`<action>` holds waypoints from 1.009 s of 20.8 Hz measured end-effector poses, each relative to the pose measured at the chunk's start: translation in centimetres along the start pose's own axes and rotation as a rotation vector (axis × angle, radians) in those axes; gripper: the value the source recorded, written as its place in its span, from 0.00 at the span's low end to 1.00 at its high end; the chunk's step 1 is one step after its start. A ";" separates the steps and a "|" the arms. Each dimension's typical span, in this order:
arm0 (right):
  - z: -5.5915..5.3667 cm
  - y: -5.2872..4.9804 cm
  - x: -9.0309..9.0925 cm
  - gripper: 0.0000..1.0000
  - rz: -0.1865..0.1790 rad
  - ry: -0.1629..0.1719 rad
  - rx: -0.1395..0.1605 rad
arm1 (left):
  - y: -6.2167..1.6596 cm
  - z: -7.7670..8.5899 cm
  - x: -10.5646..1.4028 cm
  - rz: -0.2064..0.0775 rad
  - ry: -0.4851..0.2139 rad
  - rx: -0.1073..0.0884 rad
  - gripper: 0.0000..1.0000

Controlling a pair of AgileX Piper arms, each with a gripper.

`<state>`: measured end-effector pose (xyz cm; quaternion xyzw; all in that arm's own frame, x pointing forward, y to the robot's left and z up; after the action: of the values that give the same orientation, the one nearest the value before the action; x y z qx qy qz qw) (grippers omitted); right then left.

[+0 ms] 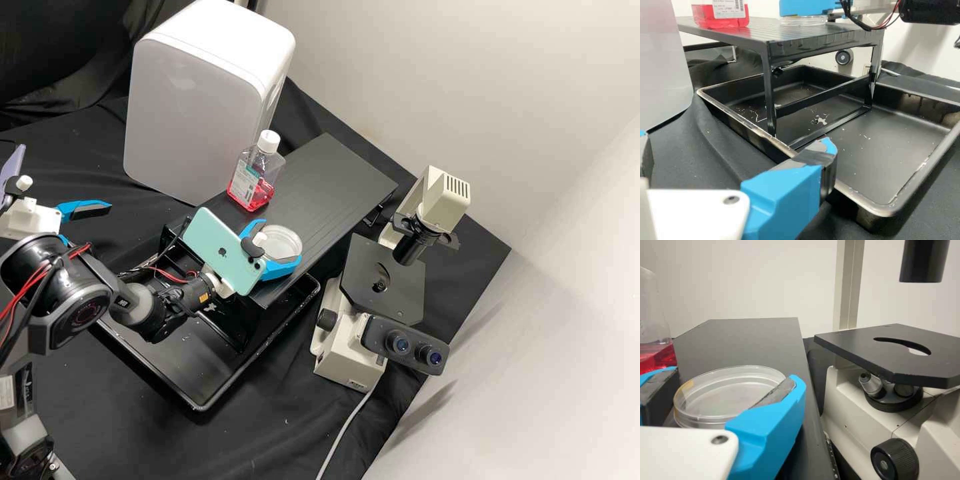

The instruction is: Remove the lid from the petri dish

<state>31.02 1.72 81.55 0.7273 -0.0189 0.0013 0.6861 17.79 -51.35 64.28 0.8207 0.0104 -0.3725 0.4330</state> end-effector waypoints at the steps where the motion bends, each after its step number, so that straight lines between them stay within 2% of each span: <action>1: 0.0 0.0 -0.2 0.00 -0.001 -0.001 0.000 | 0.00 0.0 0.0 0.000 0.000 0.000 1.00; 8: -1.1 1.1 -1.9 0.00 0.030 0.033 0.001 | 0.00 0.0 0.0 0.000 0.000 0.000 1.00; 13: -1.7 1.6 -2.5 0.00 0.053 0.059 0.001 | 0.00 0.0 0.0 0.000 0.000 0.000 1.00; 18: -1.8 1.6 -2.7 0.00 0.058 0.065 0.001 | 0.00 0.0 0.0 0.000 0.000 0.000 1.00; 21: -1.6 1.2 -2.7 0.00 0.046 0.064 0.001 | 0.00 0.0 0.0 0.000 0.000 0.000 1.00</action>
<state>28.29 3.36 82.81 0.7267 -0.0137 0.0405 0.6856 17.78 -51.36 64.28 0.8207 0.0105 -0.3724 0.4332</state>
